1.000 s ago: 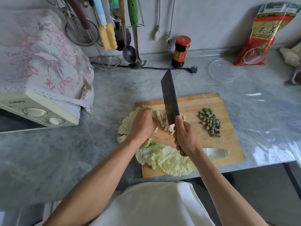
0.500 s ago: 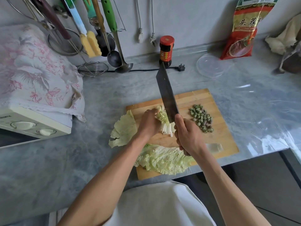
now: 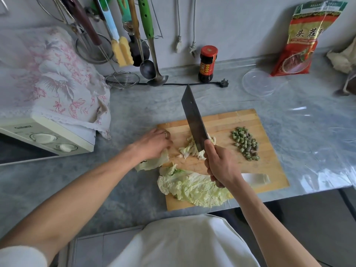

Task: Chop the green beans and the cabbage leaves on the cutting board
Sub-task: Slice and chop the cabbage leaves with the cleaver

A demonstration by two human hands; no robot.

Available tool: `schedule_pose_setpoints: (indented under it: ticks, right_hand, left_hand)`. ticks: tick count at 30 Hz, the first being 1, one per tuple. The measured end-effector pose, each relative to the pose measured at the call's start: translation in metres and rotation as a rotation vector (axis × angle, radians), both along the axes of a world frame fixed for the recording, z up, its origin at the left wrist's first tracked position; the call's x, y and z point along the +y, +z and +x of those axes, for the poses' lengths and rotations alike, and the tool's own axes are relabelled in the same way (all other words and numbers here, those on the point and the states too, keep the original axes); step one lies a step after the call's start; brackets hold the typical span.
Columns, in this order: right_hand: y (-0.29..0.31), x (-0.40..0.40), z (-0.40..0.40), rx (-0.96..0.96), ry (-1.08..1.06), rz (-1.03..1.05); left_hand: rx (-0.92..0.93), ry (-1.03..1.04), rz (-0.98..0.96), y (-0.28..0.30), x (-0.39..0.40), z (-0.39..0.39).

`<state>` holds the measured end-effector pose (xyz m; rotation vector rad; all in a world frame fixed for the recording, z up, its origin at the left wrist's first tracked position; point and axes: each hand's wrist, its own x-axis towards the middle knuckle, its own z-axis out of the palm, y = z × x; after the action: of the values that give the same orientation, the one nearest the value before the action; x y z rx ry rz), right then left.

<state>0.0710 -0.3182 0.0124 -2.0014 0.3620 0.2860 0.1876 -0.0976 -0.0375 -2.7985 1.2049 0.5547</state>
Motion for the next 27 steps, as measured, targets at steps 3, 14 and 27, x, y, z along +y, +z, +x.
schedule_pose_setpoints:
  ticks: [3,14,27]
  right_hand:
    - [-0.003,0.001,-0.001,0.015,-0.013,0.018]
    - [-0.006,0.005,-0.001,0.04,-0.047,0.039]
    - [-0.007,0.033,0.001,0.18,-0.025,0.197]
  left_hand:
    - [-0.018,-0.071,0.039,0.001,0.0,0.007]
    - [-0.095,-0.187,0.019,0.001,-0.028,0.021]
    - [-0.112,0.429,-0.561,-0.05,0.018,-0.052]
